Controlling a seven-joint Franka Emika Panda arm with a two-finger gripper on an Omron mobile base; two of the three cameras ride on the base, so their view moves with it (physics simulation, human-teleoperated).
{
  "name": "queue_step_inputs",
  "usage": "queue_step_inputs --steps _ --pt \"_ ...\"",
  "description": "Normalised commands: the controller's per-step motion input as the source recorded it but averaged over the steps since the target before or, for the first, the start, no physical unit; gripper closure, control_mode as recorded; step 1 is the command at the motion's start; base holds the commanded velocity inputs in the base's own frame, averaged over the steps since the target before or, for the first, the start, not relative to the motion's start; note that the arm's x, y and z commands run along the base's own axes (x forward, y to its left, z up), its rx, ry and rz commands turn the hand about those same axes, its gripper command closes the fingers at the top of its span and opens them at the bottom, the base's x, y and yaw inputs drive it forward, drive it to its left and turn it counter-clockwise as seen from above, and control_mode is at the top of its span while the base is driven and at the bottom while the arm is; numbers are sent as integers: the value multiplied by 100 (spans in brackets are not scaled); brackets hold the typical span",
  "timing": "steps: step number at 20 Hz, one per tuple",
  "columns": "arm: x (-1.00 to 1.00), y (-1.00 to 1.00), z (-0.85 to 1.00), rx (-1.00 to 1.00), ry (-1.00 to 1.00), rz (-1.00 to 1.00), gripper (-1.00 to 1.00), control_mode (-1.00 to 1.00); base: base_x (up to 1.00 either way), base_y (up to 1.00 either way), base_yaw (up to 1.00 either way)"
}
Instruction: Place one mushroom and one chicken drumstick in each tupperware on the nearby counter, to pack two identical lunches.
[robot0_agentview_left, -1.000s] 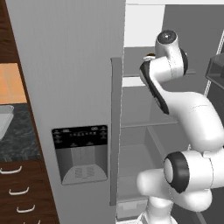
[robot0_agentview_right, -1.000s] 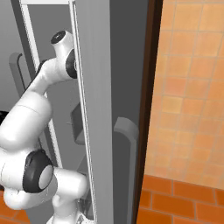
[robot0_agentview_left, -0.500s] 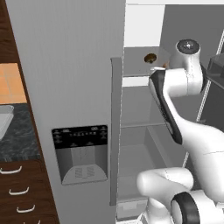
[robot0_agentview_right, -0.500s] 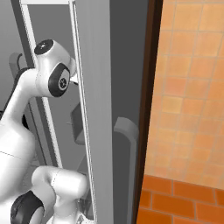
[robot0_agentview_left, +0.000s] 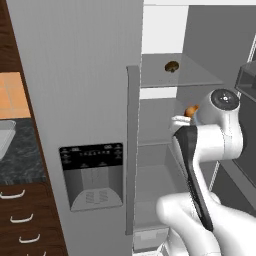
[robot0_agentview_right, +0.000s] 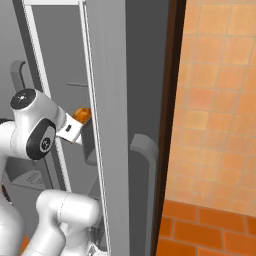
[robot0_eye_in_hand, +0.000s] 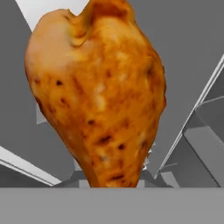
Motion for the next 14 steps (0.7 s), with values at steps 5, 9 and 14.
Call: queue_step_inputs --steps 5,9,14 --pt "-49 12 -75 0 9 15 100 -100 0 0 0" --pt "-5 17 -40 -3 16 13 100 -100 0 0 0" --pt "-14 3 -8 0 8 1 100 -100 0 0 0"
